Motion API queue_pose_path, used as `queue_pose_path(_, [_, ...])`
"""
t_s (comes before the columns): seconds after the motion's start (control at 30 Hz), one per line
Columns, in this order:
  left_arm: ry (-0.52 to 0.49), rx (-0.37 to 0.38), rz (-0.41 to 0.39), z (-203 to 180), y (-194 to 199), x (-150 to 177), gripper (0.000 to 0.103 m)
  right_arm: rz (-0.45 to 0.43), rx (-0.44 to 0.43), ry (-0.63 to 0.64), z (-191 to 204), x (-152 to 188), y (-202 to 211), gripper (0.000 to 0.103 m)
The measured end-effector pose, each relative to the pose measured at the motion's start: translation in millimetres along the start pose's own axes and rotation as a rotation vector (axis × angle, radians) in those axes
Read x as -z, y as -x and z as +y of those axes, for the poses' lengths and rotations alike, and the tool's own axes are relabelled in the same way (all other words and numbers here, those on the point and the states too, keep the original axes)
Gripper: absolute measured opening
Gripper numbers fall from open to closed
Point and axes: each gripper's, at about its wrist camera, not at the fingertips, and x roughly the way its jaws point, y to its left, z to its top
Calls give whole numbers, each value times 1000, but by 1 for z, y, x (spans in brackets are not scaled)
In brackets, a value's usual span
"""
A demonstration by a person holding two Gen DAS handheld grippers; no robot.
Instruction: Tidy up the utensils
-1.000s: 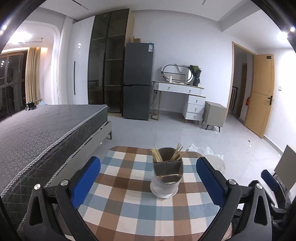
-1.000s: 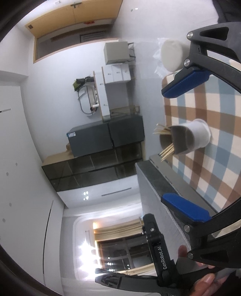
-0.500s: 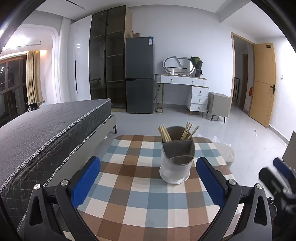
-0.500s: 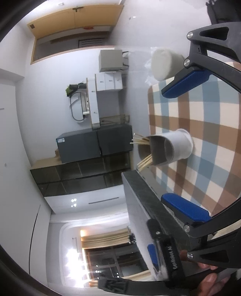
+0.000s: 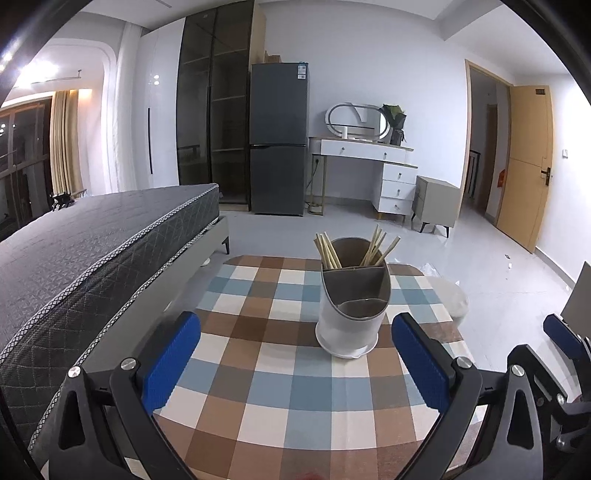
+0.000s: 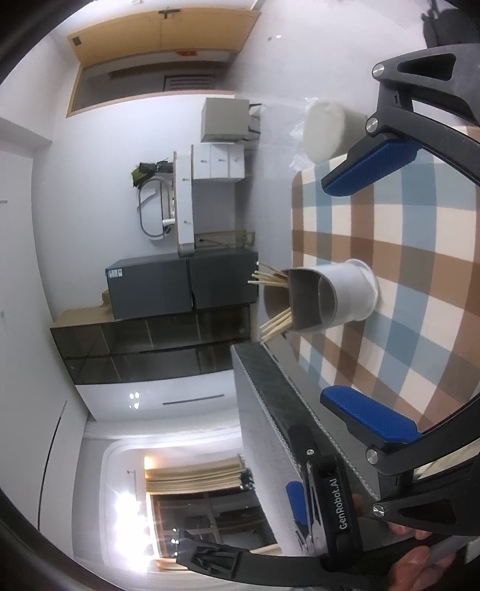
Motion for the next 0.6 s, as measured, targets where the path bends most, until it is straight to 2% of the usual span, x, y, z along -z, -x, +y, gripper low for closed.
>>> queue_pose_path(0.6, [2,-7,13,1,-2,-1,101,8,11,-10,-1,-2,1,103])
